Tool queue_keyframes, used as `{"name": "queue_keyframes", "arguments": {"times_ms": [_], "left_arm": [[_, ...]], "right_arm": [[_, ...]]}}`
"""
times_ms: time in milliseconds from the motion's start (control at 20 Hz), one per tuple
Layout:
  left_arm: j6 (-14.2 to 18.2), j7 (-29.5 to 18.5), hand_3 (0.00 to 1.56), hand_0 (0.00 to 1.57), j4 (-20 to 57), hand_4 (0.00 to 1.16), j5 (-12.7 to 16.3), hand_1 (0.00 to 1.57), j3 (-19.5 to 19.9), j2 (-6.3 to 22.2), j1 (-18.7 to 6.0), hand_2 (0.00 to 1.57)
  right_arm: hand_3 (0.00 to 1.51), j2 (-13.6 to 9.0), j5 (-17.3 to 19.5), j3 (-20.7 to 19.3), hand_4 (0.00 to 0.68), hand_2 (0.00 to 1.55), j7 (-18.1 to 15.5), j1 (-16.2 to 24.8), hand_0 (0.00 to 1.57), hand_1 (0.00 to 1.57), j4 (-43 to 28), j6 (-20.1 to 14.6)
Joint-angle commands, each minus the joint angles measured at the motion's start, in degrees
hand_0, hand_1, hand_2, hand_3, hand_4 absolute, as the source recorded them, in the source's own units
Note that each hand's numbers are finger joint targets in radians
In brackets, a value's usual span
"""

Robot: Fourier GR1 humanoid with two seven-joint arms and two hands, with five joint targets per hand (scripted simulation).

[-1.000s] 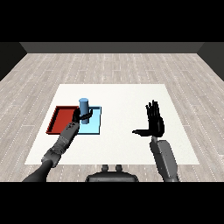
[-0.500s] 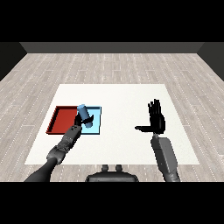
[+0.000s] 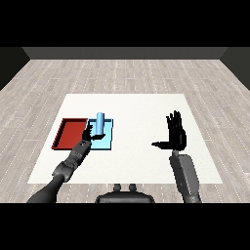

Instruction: Pick the blue can and put it in the blue box

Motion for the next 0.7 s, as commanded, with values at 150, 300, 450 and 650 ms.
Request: {"name": "queue_keyframes", "arguments": {"times_ms": [150,300,450,650], "left_arm": [[3.39,-3.43,0.0,0.0,-3.45,0.0,2.35,0.0,3.52,2.62,-1.99,0.0],[3.24,-19.99,0.0,0.0,-14.86,0.0,6.59,0.0,7.86,1.44,1.96,0.0],[-6.3,-25.72,0.0,0.0,-22.34,0.0,7.17,0.0,7.38,-0.76,-0.89,0.0],[-19.7,-30.92,0.0,0.0,-30.56,0.0,7.89,0.0,4.65,-1.41,3.75,0.0]], "right_arm": [[0.0,2.42,3.32,1.98,0.0,0.0,-0.66,-2.08,0.0,0.0,1.09,-2.27],[0.0,-0.57,1.24,-0.05,0.0,0.0,-0.83,0.53,0.0,0.0,-1.17,0.87],[0.0,-0.63,3.55,1.33,0.0,0.0,-1.69,1.3,0.0,0.0,-0.17,0.69],[0.0,-0.69,3.5,2.07,0.0,0.0,-0.9,1.33,0.0,0.0,1.66,1.66]]}}
